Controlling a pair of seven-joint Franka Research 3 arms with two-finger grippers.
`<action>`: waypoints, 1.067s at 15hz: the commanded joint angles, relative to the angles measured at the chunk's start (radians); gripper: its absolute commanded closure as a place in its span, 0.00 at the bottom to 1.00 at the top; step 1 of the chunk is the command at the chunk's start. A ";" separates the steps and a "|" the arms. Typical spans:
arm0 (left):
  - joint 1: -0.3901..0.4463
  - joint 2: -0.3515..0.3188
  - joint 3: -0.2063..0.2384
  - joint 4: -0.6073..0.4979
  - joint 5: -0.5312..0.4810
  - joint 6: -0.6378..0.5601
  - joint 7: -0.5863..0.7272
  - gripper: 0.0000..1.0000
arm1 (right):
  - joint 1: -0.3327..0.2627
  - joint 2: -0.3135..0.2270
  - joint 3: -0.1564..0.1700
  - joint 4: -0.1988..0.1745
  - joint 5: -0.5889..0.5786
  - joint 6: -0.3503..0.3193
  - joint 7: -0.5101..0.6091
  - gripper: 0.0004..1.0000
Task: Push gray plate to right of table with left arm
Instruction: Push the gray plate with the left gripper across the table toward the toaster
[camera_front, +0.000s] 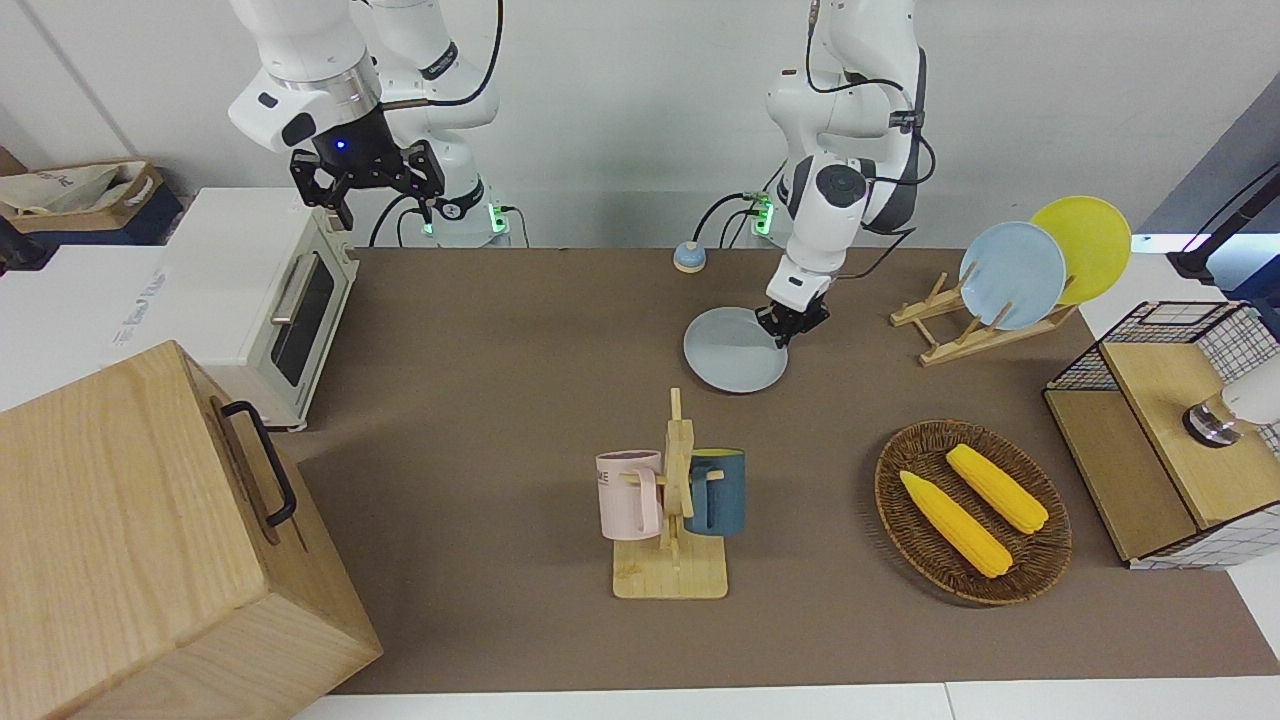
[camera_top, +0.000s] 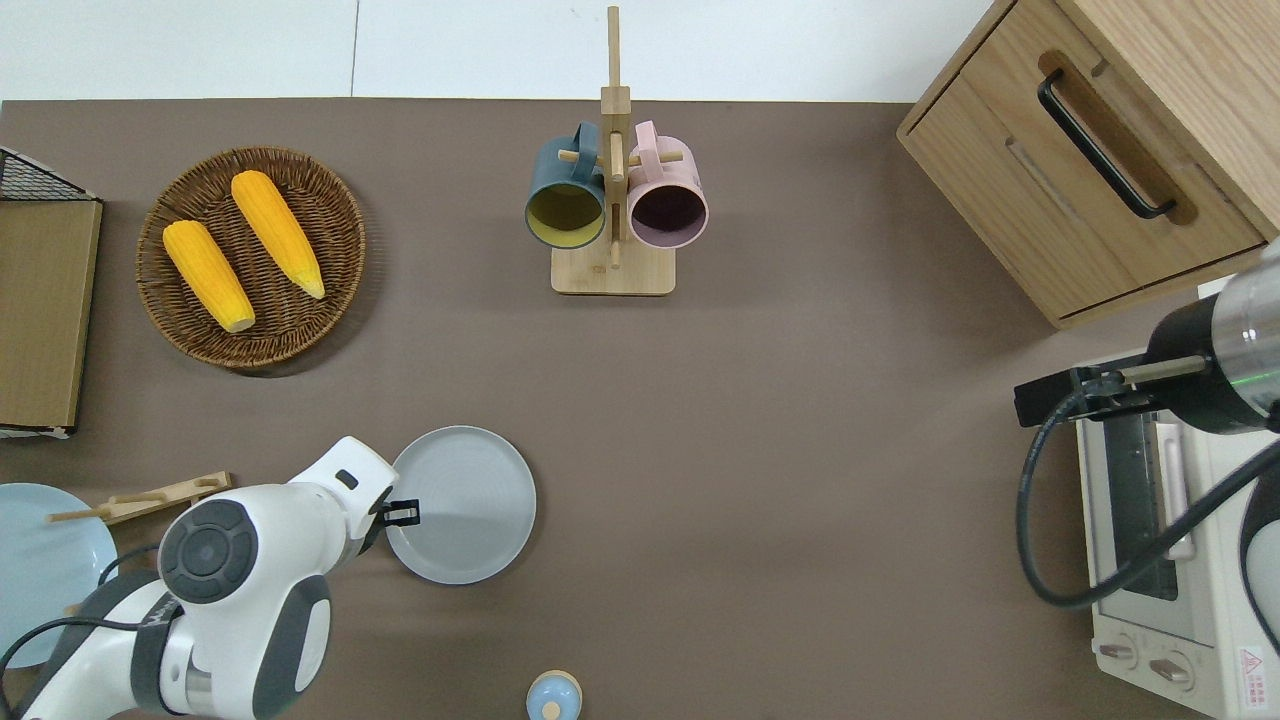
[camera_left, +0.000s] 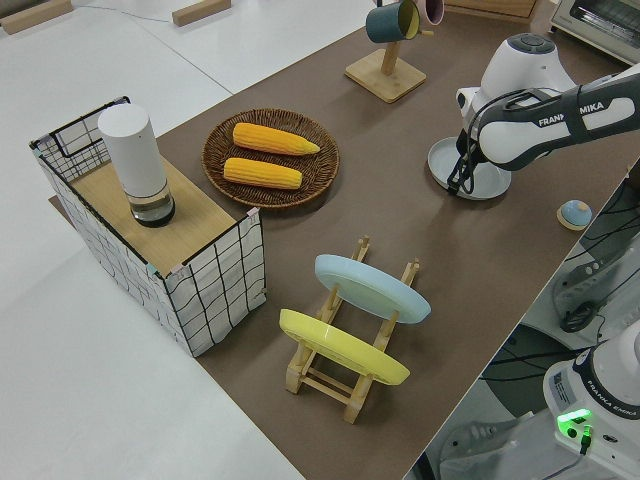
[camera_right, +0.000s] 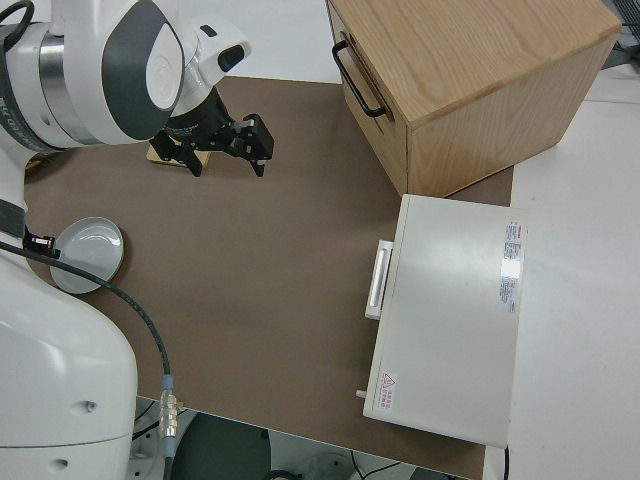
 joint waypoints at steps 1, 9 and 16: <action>-0.110 0.096 0.008 0.069 -0.014 0.017 -0.122 1.00 | -0.011 -0.008 0.006 0.001 0.008 -0.012 -0.003 0.02; -0.256 0.261 -0.068 0.247 -0.014 0.017 -0.432 1.00 | -0.011 -0.008 0.004 0.001 0.010 -0.012 -0.003 0.02; -0.267 0.409 -0.202 0.468 -0.002 0.006 -0.650 1.00 | -0.011 -0.008 0.006 0.001 0.008 -0.012 -0.003 0.02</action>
